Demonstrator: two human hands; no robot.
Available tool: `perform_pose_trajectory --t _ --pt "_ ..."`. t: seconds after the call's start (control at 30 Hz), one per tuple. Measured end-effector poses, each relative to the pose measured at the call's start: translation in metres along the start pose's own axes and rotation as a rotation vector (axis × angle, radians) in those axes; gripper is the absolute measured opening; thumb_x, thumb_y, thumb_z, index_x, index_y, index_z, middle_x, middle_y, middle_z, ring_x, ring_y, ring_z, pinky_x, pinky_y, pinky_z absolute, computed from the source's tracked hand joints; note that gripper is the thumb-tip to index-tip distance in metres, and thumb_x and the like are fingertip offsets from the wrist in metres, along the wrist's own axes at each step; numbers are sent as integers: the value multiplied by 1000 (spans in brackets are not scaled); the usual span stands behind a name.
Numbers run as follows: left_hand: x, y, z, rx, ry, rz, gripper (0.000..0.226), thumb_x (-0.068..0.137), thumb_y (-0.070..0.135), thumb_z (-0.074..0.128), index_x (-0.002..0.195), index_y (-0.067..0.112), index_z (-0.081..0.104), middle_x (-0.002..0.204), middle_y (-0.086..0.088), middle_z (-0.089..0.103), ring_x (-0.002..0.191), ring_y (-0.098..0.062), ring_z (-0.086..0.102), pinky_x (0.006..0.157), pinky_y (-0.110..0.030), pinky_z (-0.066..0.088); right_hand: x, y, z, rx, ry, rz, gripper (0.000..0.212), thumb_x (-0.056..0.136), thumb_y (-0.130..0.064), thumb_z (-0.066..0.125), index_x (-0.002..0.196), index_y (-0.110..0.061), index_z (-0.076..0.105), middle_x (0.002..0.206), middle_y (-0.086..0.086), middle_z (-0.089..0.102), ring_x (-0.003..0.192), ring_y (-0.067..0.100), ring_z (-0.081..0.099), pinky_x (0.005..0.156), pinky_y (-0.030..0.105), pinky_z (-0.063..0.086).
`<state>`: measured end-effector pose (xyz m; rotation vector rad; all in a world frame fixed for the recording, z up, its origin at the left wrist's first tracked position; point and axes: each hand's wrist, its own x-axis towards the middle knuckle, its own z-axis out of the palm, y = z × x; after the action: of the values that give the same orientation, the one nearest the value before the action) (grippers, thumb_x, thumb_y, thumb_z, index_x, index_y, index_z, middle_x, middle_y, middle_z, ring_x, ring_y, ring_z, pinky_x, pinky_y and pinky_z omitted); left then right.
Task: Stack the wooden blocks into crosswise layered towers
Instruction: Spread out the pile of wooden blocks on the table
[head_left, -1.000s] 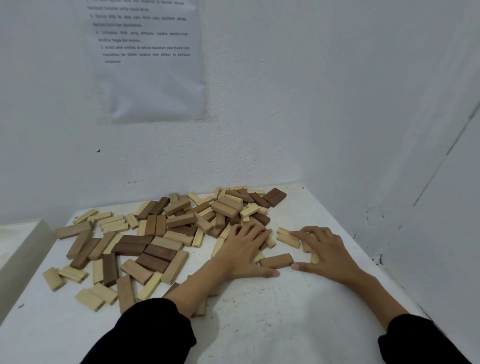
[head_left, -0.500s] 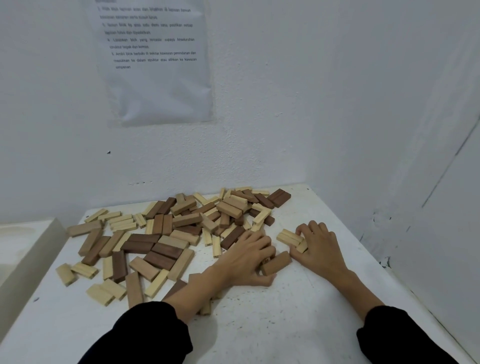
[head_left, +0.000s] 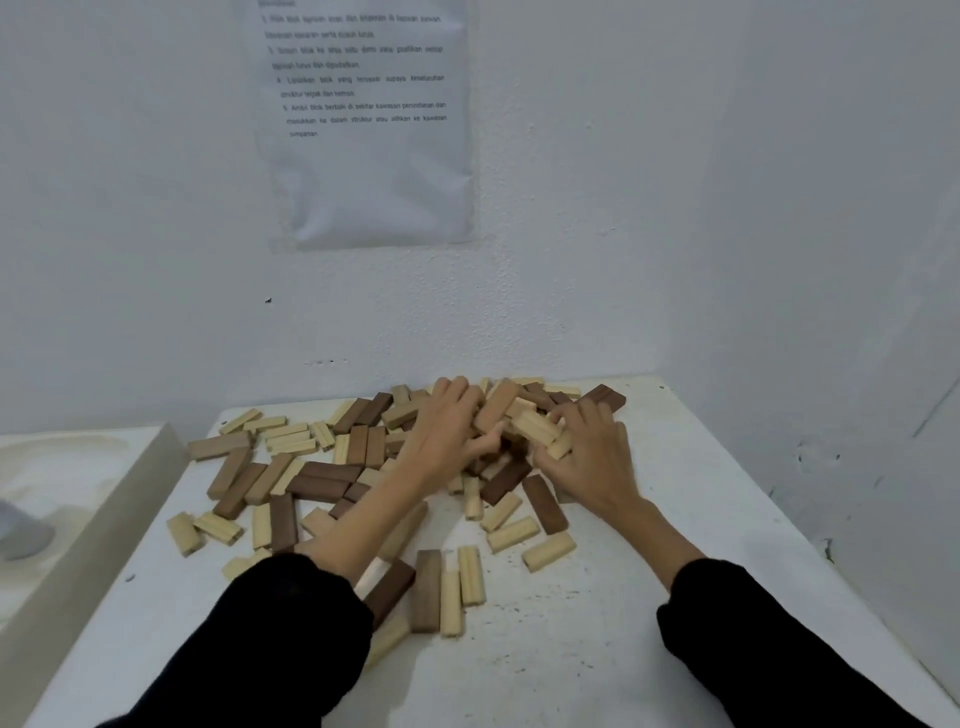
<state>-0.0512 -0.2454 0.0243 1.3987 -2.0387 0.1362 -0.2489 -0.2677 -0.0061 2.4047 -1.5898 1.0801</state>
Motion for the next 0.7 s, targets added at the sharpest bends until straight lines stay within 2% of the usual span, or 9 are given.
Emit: perform_pose_trajectory --t 0.07,0.13,0.2,0.27,0.33,0.4,0.5,0.57,0.7 --pt "0 -22 -8 110 -100 -113 45 79 57 35 84 14 46 87 0 41 85 -18 35 71 -30 28 21 -20 10 -13 -31 -36 46 69 -55 43 89 -17 58 87 1 54 84 23 50 66 33 33" --pt "-4 -39 -14 231 -197 -192 43 88 52 42 99 13 54 101 -3 46 99 -22 39 79 -32 28 38 -33 21 -19 -101 -48 48 73 -58 41 94 -17 56 92 1 53 90 22 48 70 35 35" --pt "-13 -51 -21 240 -205 -228 36 94 43 48 118 17 56 116 -4 46 112 -22 38 90 -34 27 46 -38 30 -17 -164 -58 41 80 -54 50 99 -18 56 97 2 51 96 22 47 75 35 36" --pt "-24 -59 -33 182 -162 -248 37 94 40 51 125 19 55 122 -4 46 117 -22 37 94 -34 25 47 -40 38 -7 -190 -62 37 84 -51 55 104 -20 57 102 2 51 101 23 46 80 35 34" --pt "-34 -68 -49 161 -120 -251 39 93 41 50 124 19 57 122 -5 47 118 -23 38 91 -31 25 43 -42 39 14 -191 -55 45 83 -58 47 106 -21 59 105 3 53 104 24 46 84 37 34" --pt "-46 -79 -68 142 -81 -282 52 88 53 39 120 18 59 119 -5 49 116 -23 40 88 -31 27 38 -49 39 37 -158 -59 60 78 -65 32 106 -22 62 106 4 55 105 25 48 88 41 35" --pt "-69 -104 -95 94 -39 -389 60 82 56 33 119 16 59 119 -7 51 115 -25 42 91 -38 35 35 -62 40 70 -128 -83 62 78 -63 29 108 -21 64 108 5 57 106 26 50 94 44 33" --pt "-83 -124 -110 66 -3 -490 57 82 50 35 118 14 59 121 -9 52 115 -26 45 93 -41 36 39 -74 41 86 -139 -118 61 78 -61 31 110 -21 64 110 5 57 107 27 50 95 44 32" --pt "-103 -164 -122 50 36 -665 30 90 17 56 119 8 59 128 -14 51 119 -32 47 99 -42 38 40 -104 42 127 -191 -210 64 78 -62 29 117 -22 60 114 3 55 110 24 46 94 39 28"
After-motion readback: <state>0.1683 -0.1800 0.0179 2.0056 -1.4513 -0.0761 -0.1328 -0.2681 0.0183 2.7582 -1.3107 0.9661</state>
